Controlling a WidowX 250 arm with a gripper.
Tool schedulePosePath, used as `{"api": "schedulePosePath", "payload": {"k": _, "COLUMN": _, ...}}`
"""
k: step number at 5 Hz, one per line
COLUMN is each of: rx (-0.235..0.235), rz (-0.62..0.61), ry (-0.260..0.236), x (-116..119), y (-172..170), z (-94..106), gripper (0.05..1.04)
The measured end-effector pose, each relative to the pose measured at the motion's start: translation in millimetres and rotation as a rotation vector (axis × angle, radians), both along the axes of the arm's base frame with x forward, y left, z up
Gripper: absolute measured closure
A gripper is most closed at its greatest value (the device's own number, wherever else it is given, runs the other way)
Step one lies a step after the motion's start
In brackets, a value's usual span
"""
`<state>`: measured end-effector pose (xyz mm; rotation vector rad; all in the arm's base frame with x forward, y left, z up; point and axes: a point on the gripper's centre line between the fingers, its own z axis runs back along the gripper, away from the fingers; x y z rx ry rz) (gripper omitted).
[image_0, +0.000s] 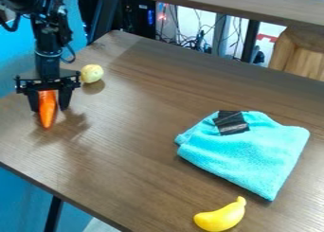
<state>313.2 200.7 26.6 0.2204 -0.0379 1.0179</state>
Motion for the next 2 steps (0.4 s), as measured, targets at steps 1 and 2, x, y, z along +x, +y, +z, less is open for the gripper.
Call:
{"api": "schedulePosePath", "payload": {"k": 1, "rx": 0.005, "rz": -0.048, "ry": -0.022, "x": 1, "y": -3, "z": -1.0, "gripper": 0.509}}
{"api": "schedulePosePath", "payload": {"k": 2, "rx": -0.024, "rz": -0.143, "ry": -0.076, "x": -5, "y": -15, "z": 12.9, "gripper": 0.509}}
